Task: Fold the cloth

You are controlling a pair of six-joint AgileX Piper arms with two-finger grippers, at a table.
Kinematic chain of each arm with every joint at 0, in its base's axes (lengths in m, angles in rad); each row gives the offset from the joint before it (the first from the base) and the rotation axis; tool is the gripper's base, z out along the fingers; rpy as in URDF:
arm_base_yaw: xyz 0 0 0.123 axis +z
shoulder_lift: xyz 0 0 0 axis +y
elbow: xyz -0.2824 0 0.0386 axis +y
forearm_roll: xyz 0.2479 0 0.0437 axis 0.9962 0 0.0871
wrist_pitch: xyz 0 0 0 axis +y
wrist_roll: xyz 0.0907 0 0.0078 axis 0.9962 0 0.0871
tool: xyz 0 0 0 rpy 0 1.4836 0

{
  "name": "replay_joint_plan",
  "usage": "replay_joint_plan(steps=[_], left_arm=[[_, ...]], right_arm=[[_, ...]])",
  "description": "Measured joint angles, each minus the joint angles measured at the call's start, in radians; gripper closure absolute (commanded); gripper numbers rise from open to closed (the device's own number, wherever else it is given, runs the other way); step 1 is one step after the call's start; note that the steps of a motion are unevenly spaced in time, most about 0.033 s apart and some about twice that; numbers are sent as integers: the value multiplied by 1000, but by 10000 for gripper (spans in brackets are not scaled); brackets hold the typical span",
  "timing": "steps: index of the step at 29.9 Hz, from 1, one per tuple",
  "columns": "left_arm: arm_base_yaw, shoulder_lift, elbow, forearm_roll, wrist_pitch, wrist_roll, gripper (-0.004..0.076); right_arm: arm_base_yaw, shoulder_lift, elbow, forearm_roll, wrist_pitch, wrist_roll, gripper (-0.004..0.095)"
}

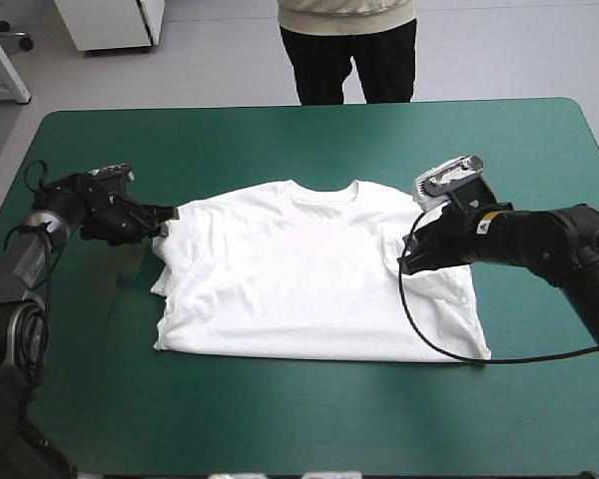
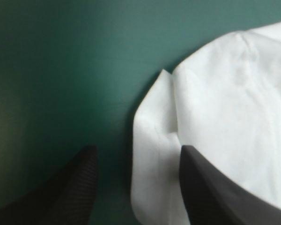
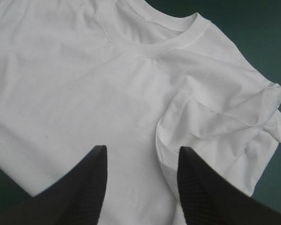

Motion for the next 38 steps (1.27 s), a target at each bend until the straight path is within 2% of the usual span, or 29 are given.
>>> replay_joint_plan(steps=[4,6,11,17,23,31,35,38], left_arm=[[-3,38,-9,-4,19,26,353],[-8,44,-17,0,24,32,404],[-10,49,-18,3,17,37,727],[-10,56,-19,-4,2,63,733],[-13,55,-71,-4,40,71,733],[-47,5,-210,3,220,112,733],[-136,1,-219,7,317,120,733],[-223,2,-219,8,335,122,733]], right_arm=[[0,0,0,0,0,0,478],[0,0,0,-1,0,0,495],[0,0,0,-6,2,0,501],[0,0,0,-6,2,0,509],[0,0,0,-7,3,0,512],[0,0,0,-8,6,0,514],[0,0,0,-8,9,0,517],[0,0,0,-8,14,1,517]])
